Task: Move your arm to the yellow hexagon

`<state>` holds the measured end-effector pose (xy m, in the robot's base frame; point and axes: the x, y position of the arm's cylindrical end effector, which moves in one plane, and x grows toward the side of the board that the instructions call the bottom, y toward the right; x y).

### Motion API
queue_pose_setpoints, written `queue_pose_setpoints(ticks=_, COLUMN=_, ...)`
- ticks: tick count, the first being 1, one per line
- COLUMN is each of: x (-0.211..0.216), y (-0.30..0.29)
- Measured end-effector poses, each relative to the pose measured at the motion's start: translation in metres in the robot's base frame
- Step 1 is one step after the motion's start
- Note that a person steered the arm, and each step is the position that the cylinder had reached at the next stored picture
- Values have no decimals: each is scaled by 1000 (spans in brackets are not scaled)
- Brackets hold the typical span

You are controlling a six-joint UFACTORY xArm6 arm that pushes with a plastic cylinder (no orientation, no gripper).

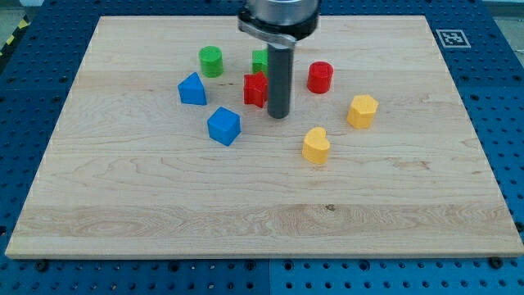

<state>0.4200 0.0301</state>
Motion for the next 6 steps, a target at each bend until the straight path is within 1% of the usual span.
queue_pose_setpoints(ticks=4, x=32, y=86)
queue_pose_setpoints(ticks=5, x=53, y=97)
queue_pose_setpoints(ticks=6, x=56, y=97)
